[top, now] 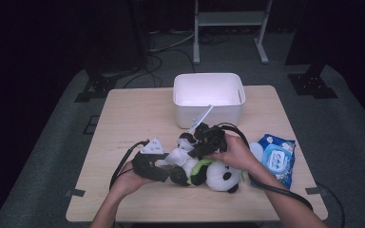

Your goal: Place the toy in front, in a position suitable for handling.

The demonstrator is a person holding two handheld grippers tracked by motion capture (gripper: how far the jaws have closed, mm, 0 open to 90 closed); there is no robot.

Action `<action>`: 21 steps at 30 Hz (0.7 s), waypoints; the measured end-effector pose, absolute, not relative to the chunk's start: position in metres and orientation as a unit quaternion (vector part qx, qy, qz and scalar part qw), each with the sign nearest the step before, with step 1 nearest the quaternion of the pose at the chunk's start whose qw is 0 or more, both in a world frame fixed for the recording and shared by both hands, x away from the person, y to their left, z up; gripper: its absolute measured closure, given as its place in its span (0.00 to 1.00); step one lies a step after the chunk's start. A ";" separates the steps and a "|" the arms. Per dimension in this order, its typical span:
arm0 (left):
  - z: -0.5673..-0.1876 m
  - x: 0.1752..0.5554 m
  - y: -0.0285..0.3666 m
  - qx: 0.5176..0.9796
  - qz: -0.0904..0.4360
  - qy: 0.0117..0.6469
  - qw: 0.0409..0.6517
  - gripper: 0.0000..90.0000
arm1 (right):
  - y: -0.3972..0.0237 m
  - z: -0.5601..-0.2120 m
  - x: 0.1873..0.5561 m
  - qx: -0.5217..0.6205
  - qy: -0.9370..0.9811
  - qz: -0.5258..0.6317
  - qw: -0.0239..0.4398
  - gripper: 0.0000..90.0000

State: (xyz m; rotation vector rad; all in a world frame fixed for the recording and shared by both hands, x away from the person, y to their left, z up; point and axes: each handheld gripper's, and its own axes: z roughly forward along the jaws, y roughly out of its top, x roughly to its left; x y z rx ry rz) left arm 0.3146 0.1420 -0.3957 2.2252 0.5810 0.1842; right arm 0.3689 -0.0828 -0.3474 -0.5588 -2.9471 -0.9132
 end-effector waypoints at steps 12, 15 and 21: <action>-0.397 0.314 0.142 0.890 0.063 0.221 0.393 0.36 | -0.119 -0.341 0.383 -0.225 -0.928 -0.296 -0.022 0.86; -0.397 0.314 0.142 0.890 0.063 0.222 0.393 0.36 | -0.127 -0.343 0.385 -0.229 -0.928 -0.292 -0.020 0.86; -0.397 0.314 0.142 0.893 0.063 0.216 0.389 0.36 | -0.142 -0.345 0.380 -0.240 -0.928 -0.286 -0.018 0.86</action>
